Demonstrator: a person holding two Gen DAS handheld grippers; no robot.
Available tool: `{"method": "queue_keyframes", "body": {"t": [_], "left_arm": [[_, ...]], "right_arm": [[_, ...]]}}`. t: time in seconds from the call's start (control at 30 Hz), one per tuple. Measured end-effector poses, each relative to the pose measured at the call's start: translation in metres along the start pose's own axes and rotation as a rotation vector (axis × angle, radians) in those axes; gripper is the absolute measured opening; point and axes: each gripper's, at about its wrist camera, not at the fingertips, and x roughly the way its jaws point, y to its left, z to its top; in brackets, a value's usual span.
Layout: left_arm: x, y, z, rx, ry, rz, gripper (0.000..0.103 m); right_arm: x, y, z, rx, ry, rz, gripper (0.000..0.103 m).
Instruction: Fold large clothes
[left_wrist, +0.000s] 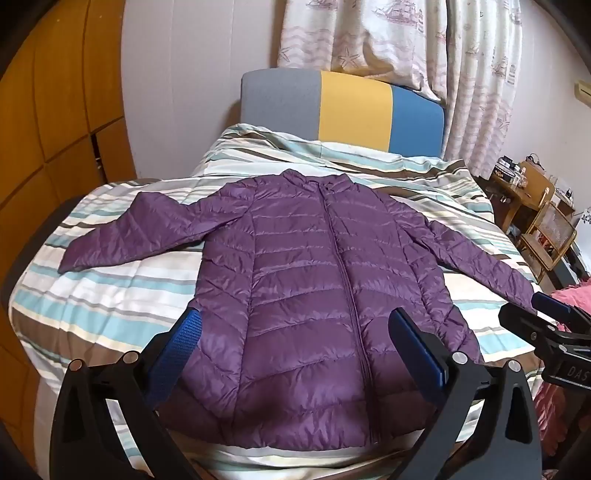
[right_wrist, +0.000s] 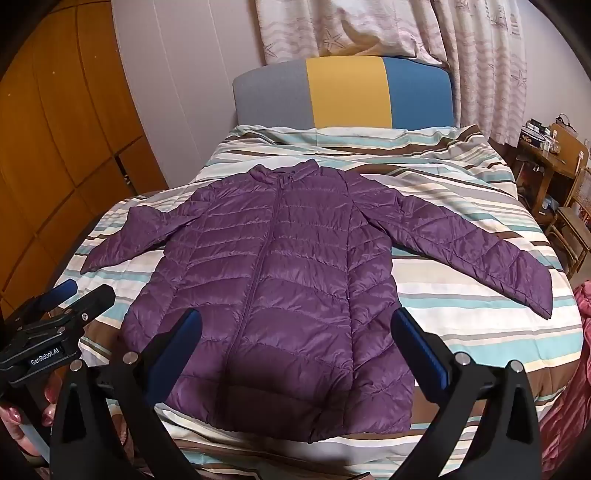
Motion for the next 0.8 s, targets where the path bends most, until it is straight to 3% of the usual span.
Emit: {"method": "queue_keyframes", "body": {"t": [0.8], "left_arm": [[0.0017,0.0004,-0.0029,-0.003,0.004,0.004,0.1]], "right_arm": [[0.0022,-0.0057,-0.0012,0.016,0.004,-0.011,0.101]]}}
